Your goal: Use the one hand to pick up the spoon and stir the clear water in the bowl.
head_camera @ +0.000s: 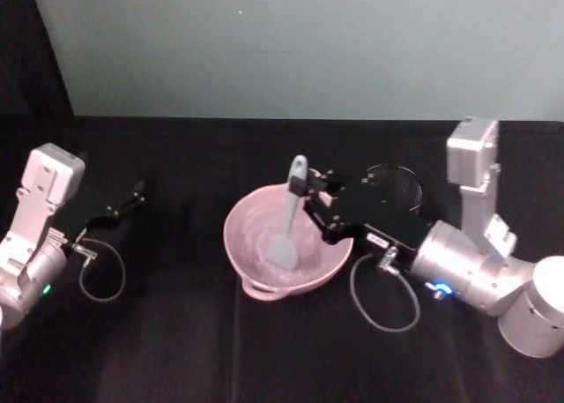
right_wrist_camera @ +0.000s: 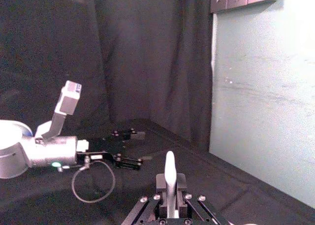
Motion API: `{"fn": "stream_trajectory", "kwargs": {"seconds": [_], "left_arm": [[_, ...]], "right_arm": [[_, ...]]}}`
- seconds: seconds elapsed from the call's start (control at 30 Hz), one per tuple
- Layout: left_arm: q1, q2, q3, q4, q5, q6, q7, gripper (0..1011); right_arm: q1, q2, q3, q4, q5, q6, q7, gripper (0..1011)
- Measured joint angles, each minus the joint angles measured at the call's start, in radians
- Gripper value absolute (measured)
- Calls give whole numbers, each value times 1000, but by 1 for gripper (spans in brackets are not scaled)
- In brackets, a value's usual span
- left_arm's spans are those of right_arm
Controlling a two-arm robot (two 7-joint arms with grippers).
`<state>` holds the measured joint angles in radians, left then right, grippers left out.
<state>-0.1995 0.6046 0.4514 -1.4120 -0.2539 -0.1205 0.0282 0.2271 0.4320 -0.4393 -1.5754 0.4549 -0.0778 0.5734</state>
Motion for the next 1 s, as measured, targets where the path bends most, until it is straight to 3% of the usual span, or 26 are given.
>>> {"fn": "stream_trajectory", "kwargs": {"seconds": [0.17, 0.33, 0.5, 0.63, 0.83, 1.0], "left_arm": [[0, 0, 0, 0, 0, 0, 0, 1011], [0, 0, 0, 0, 0, 0, 0, 1011], [0, 0, 0, 0, 0, 0, 0, 1011], [0, 0, 0, 0, 0, 0, 0, 1011], [0, 0, 0, 0, 0, 0, 0, 1011], [0, 0, 0, 0, 0, 0, 0, 1011]], "right_arm": [[36, -39, -30, 48, 5, 2, 0, 114], [83, -84, -49, 118, -18, -25, -24, 114], [115, -118, -49, 179, -55, -58, -63, 114], [134, -137, -29, 219, -84, -83, -100, 114], [135, -129, 7, 220, -113, -98, -129, 114], [104, -91, 43, 175, -121, -83, -130, 114]]}}
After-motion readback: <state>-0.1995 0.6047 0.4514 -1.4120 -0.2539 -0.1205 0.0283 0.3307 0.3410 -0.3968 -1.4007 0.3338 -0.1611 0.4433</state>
